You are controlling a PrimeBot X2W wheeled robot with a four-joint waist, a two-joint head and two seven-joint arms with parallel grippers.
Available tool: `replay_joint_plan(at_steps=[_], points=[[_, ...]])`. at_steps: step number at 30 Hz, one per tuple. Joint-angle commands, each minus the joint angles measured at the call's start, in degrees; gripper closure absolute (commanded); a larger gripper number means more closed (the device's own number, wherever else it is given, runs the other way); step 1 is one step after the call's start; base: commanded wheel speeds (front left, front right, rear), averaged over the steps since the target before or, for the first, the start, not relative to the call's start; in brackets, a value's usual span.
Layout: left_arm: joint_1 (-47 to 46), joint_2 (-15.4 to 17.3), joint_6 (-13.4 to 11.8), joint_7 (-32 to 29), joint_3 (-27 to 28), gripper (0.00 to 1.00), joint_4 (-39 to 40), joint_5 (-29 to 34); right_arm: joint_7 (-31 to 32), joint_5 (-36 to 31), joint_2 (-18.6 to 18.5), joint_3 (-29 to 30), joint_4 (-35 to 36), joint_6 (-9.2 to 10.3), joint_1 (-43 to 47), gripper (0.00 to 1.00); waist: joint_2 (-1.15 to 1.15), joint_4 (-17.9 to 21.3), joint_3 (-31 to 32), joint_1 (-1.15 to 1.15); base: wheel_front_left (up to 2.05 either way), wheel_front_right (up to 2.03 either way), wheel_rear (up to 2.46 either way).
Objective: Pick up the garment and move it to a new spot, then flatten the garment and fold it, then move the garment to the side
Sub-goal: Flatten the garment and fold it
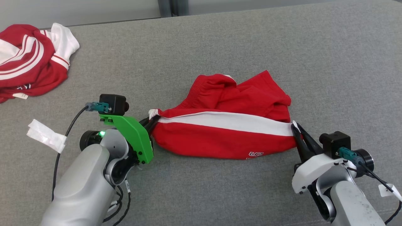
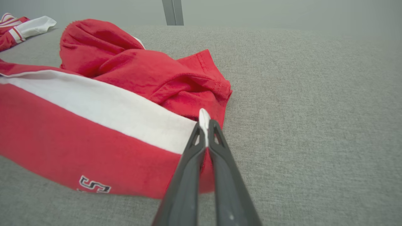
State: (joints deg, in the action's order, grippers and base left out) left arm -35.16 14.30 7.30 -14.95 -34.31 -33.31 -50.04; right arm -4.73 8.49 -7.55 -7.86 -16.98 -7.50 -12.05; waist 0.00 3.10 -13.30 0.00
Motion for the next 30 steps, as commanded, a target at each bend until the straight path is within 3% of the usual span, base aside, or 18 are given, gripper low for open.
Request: replay_joint_plan(at_steps=[1, 6, 16, 23, 30], points=[[-0.73, 0.62, 0.19, 0.71, -0.04, 1.00, 0.35, -0.67, -0.49, 0.28, -0.13, 0.10, -0.19, 0.02, -0.59, 1.00, 0.00, -0.10, -0.01, 0.00, 0.00, 0.00, 0.00], [0.43, 0.96, 0.19, 4.42, 0.79, 1.00, 1.42, -1.68, -0.86, 0.17, 0.14, 0.35, 0.04, 0.02, -0.71, 1.00, 0.00, -0.29, 0.16, 0.00, 0.00, 0.00, 0.00], [5.52, -0.51, -1.06, 20.73, 6.16, 1.00, 10.26, -1.77, -4.83, 0.37, 0.06, 1.64, 5.65, 0.02, -2.04, 1.00, 0.00, -1.17, 2.50, 0.00, 0.00, 0.00, 0.00], [10.97, -1.28, -3.98, 26.09, 8.37, 1.00, 22.38, -2.28, -6.58, 0.18, -0.38, 3.01, 15.30, 0.02, -2.92, 1.00, 0.00, -1.92, 5.56, 0.00, 0.00, 0.00, 0.00], [17.94, 0.97, -8.52, 26.97, 9.66, 1.00, 37.28, -0.64, -6.63, -0.25, 0.01, 4.94, 26.83, 0.02, -1.06, 1.00, 0.00, -1.71, 7.91, 0.00, 0.00, 0.00, 0.00]])
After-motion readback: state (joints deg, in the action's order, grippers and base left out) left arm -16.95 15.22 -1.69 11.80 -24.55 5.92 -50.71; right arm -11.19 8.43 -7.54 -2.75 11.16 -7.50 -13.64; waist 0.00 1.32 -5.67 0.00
